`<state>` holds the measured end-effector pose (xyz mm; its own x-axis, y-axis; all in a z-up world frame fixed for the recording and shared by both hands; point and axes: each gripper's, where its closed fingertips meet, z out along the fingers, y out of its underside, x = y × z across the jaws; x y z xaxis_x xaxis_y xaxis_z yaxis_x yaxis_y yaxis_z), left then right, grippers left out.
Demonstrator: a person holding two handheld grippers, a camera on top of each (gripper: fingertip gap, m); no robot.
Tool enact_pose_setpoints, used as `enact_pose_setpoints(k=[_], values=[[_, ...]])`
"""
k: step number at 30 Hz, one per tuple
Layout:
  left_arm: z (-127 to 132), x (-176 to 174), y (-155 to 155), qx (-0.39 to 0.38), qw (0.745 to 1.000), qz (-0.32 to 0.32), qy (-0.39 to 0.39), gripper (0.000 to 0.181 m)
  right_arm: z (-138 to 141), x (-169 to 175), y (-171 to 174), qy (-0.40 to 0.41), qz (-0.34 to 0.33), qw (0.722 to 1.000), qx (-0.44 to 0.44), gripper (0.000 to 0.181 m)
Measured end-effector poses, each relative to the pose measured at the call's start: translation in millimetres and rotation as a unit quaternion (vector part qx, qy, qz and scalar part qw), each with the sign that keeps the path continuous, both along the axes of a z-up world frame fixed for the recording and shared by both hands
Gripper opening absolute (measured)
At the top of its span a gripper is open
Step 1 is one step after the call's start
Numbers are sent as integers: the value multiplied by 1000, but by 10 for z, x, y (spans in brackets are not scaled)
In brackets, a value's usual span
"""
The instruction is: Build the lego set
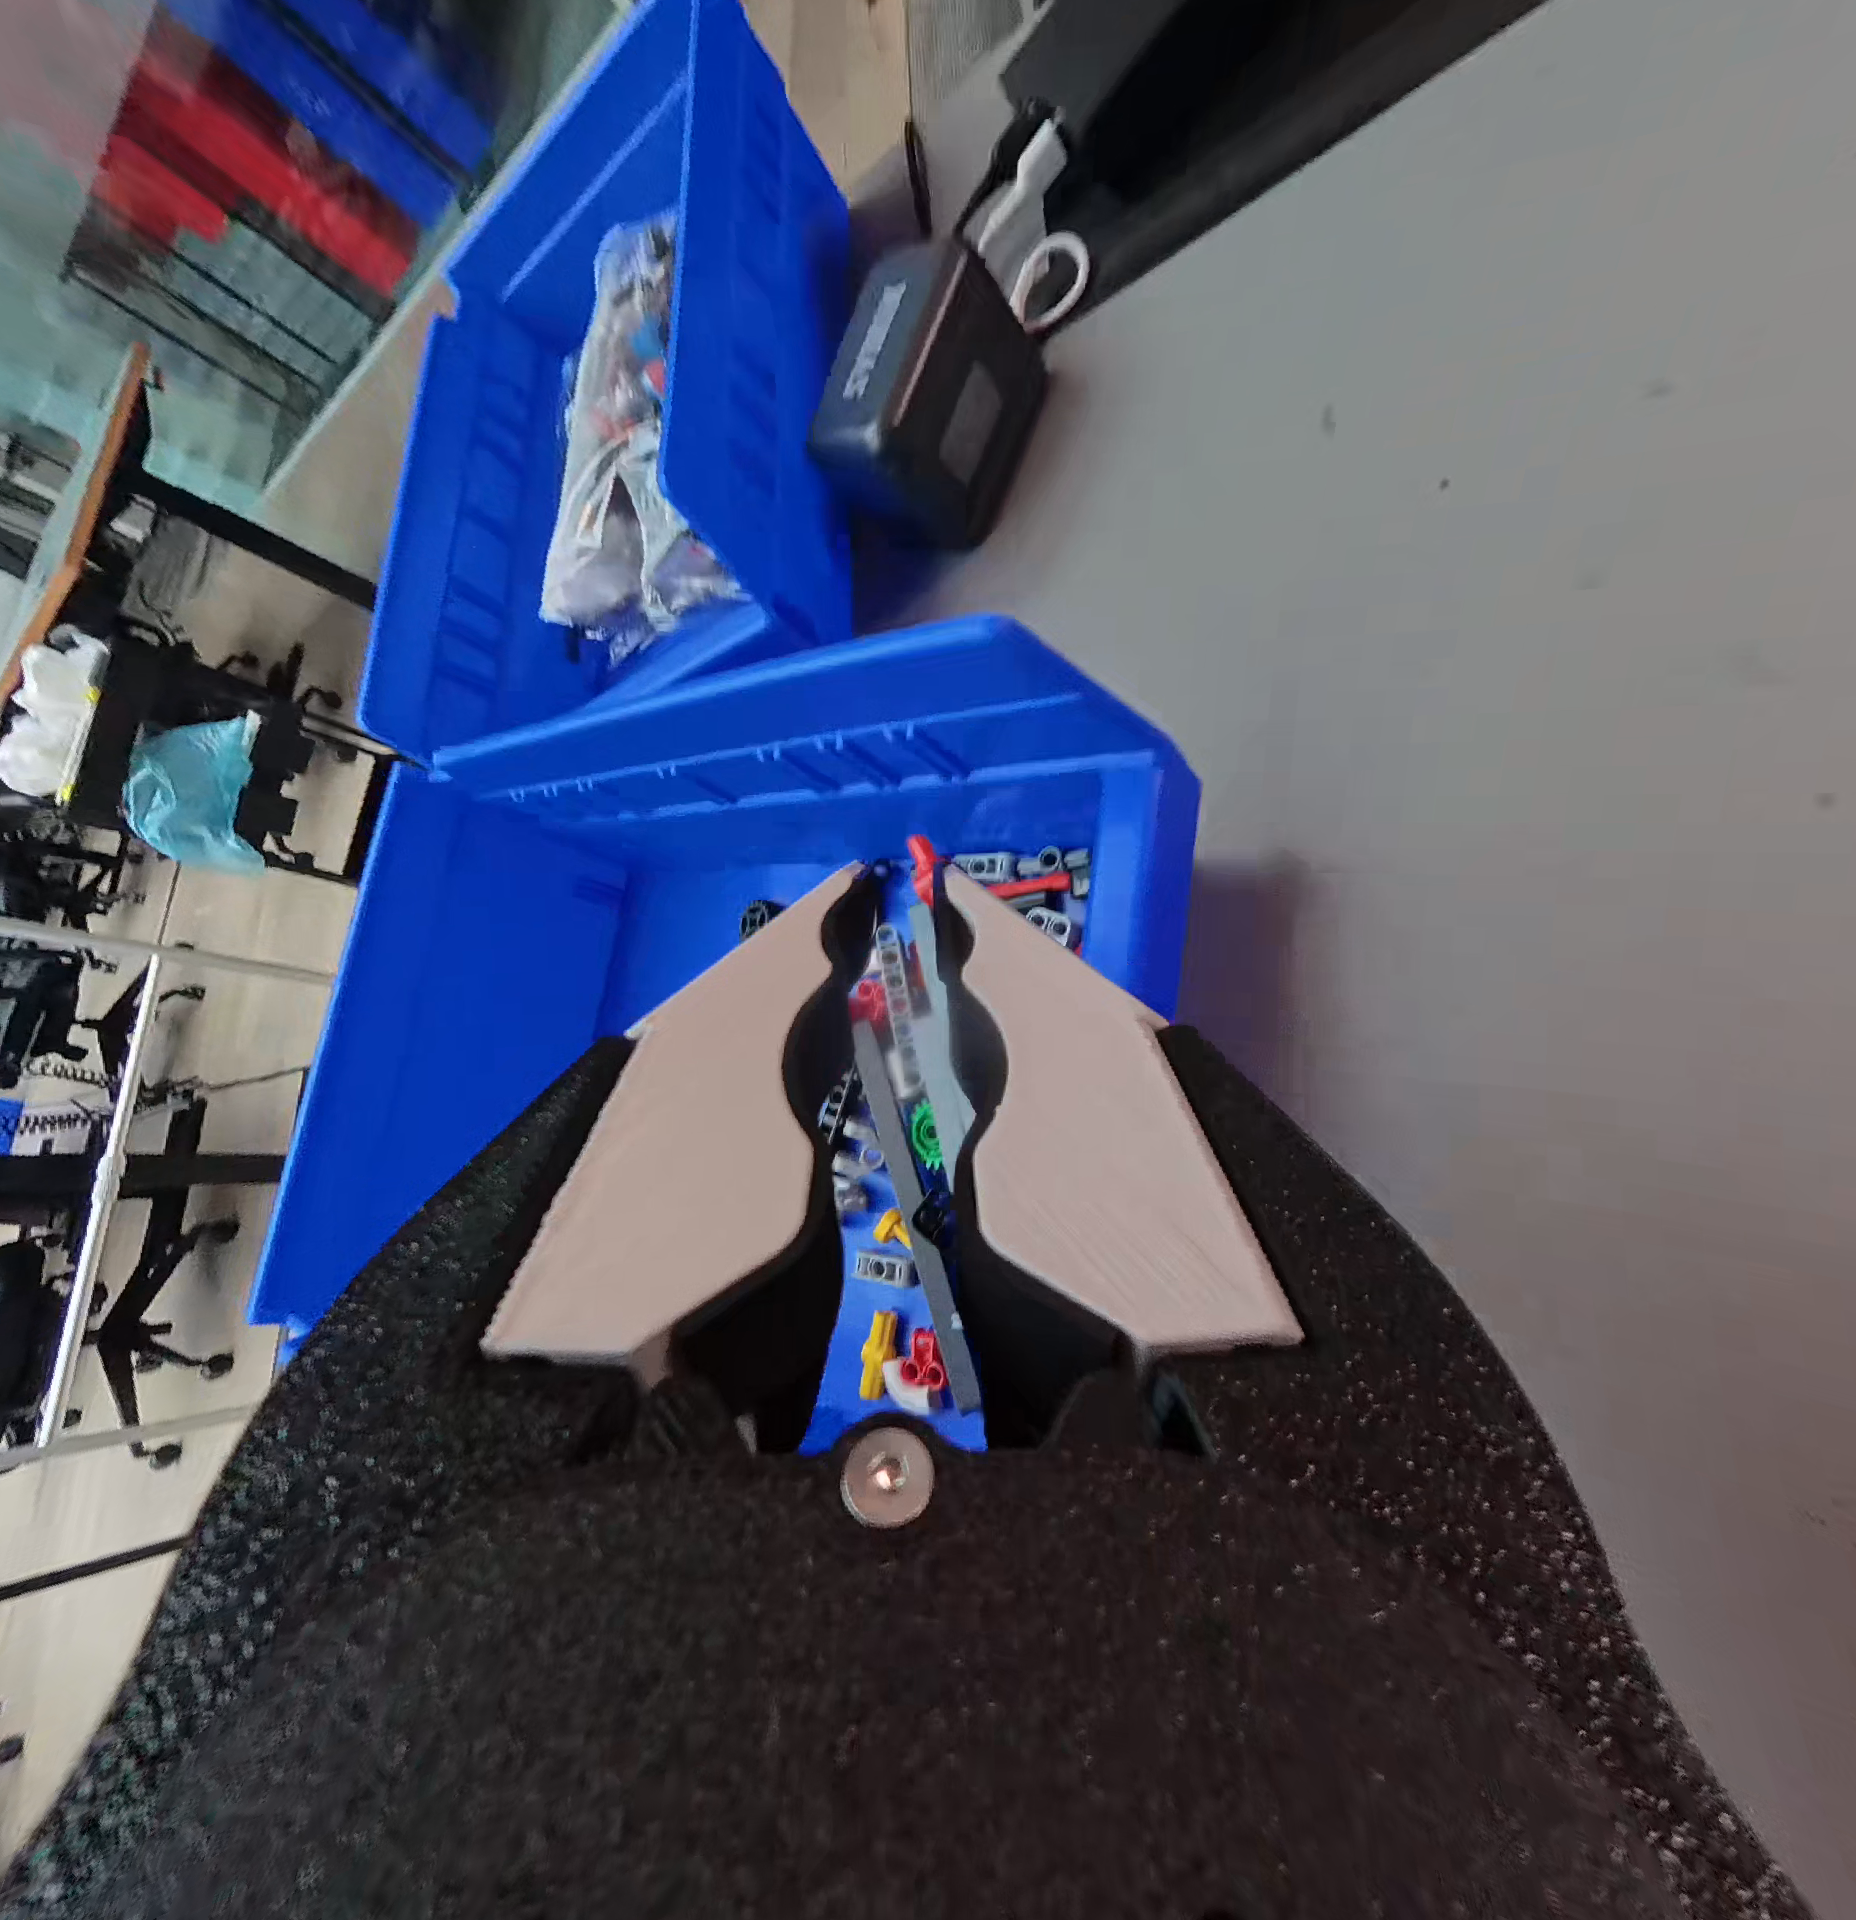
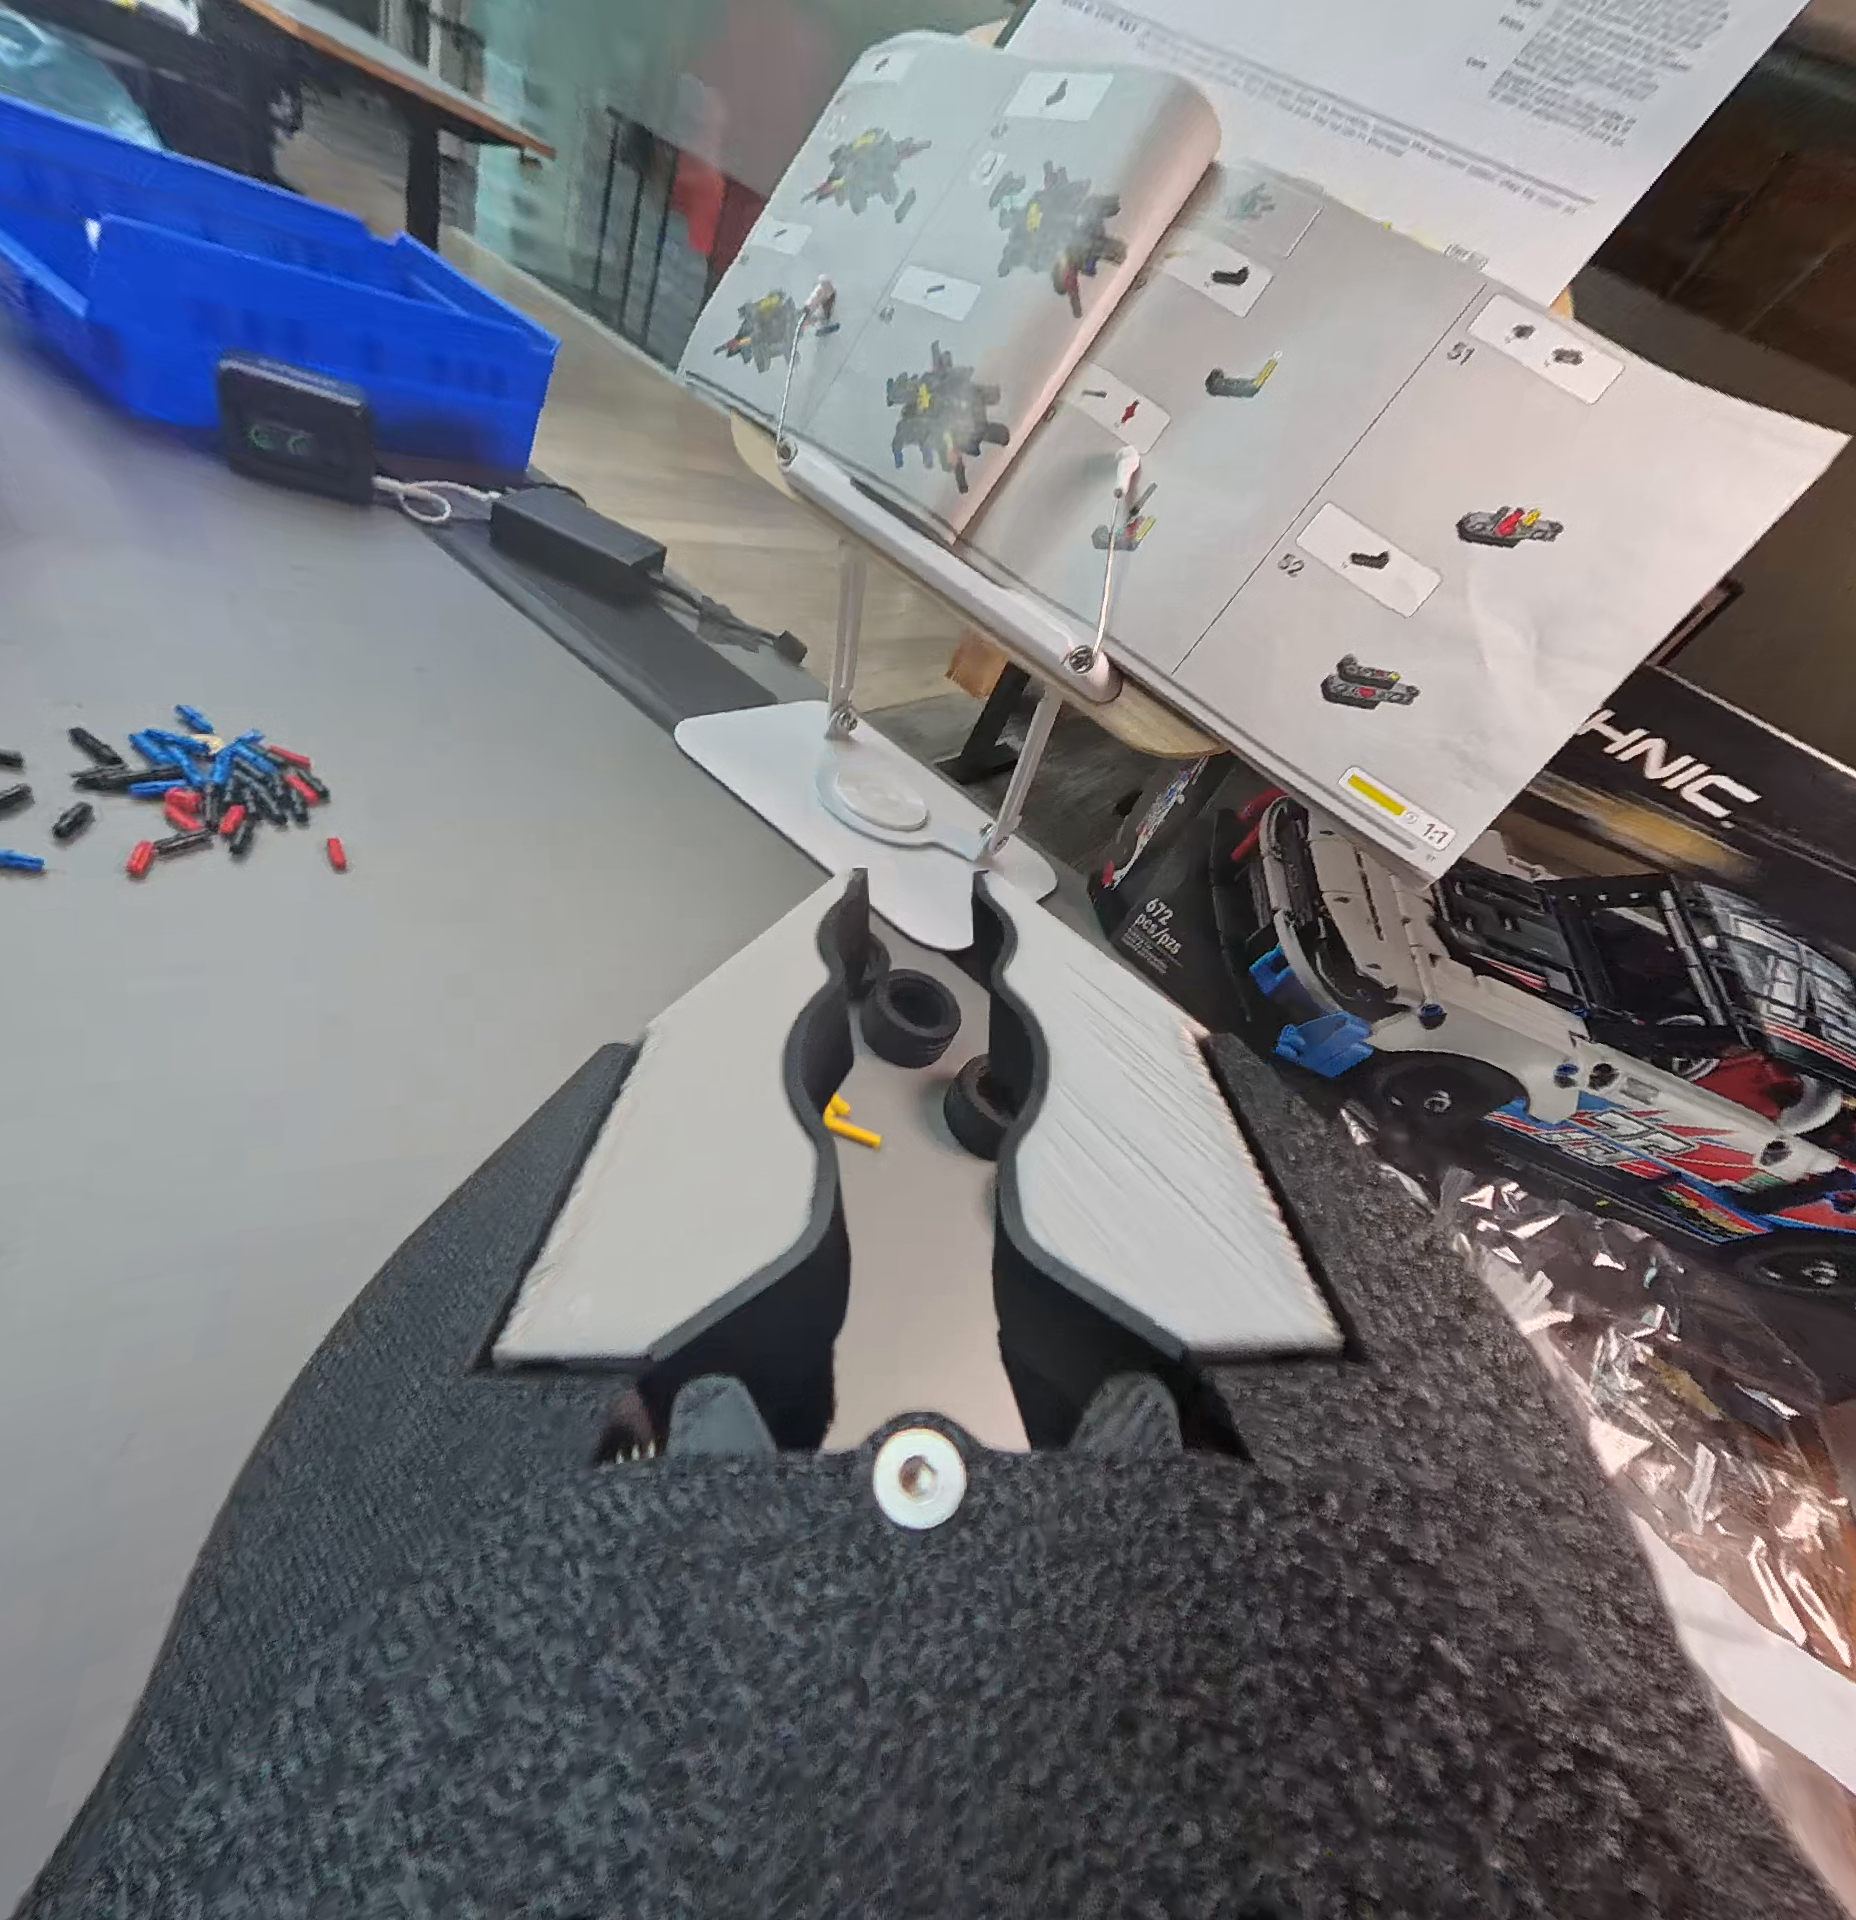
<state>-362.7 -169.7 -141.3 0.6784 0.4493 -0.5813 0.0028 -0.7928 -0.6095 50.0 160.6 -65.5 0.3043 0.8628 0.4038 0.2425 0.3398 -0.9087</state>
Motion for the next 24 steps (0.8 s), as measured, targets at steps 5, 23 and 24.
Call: enact_pose_setpoints(k=[5,23,24], values=[[-86,-194,-327,-40,996,36,-71,13,-116,97,-59,-61,18,998,-11,30],[1305,1217,544,399,842,-345,-117,69,-255,604,-77,-87,1,996,-38,32],[1295,1349,573,410,827,-368,-116,72,-256,648,-91,-82,1,996,-47,34]])
